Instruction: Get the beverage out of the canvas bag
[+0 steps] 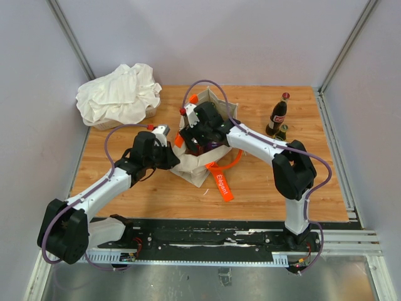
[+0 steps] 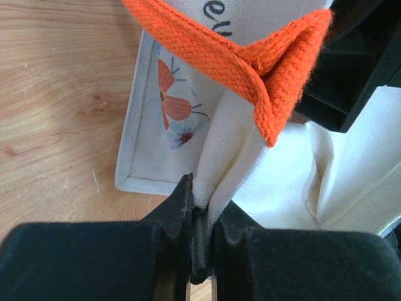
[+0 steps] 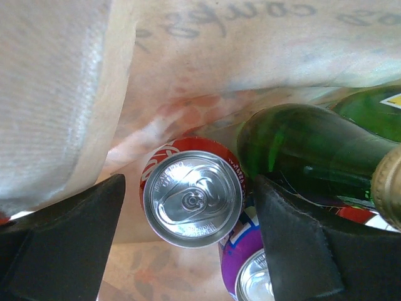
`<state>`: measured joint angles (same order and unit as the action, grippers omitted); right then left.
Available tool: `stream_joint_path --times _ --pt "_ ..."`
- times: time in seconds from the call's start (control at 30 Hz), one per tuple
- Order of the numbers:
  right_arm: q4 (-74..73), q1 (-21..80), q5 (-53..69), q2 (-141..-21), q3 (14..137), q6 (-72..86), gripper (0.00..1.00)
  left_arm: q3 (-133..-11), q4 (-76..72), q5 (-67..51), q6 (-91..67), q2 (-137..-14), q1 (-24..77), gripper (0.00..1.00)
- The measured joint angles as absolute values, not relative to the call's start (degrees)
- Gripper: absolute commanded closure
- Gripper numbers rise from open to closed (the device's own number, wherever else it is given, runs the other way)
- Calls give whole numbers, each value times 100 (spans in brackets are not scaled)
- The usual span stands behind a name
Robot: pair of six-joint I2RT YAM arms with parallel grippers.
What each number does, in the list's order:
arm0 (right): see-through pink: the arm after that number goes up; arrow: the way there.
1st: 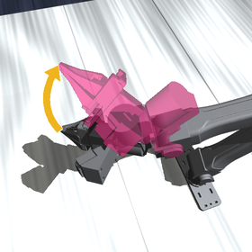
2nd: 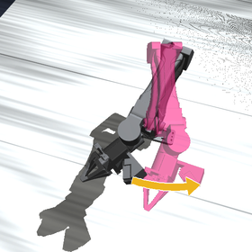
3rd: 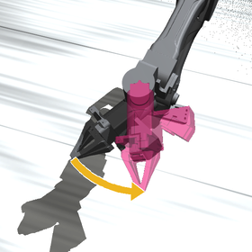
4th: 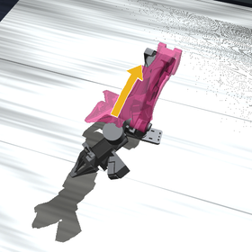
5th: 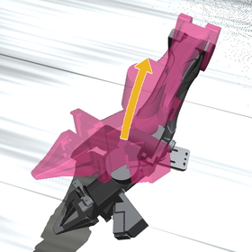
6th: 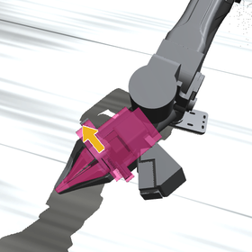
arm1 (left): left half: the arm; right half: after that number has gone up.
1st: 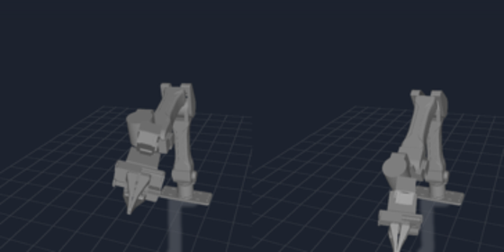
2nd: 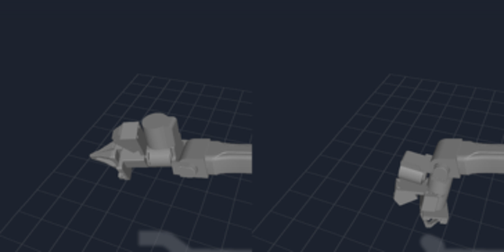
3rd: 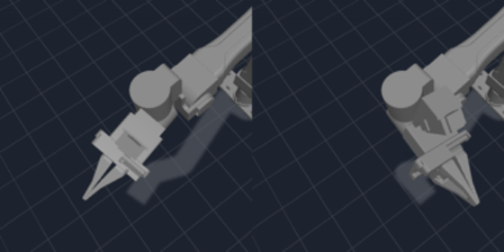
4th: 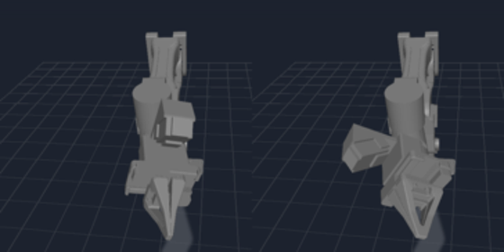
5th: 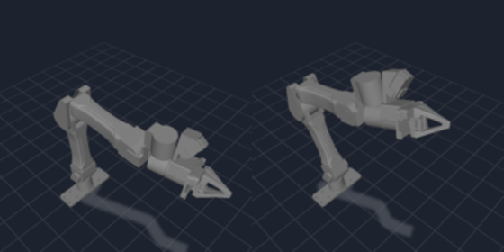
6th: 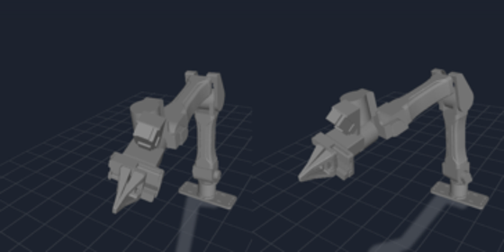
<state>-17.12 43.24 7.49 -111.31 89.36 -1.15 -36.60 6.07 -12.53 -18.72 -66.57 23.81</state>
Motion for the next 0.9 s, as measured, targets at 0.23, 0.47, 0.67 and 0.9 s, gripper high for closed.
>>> stream_joint_path --times 0.23,0.47,0.67,0.9 --pt "-1778 4359 714 -11325 8927 -154 26 -3660 609 -1236 -1879 -6648 2381 99" --pt "-1758 4359 631 -11465 8941 -150 55 -3660 628 -1184 -1892 -6648 2381 100" --pt "-1761 4362 635 -11465 8949 -150 96 -3660 631 -1181 -1892 -6648 2381 100" --pt "-1855 4362 657 -11465 9017 -156 99 -3660 620 -1184 -1890 -6685 2381 99"
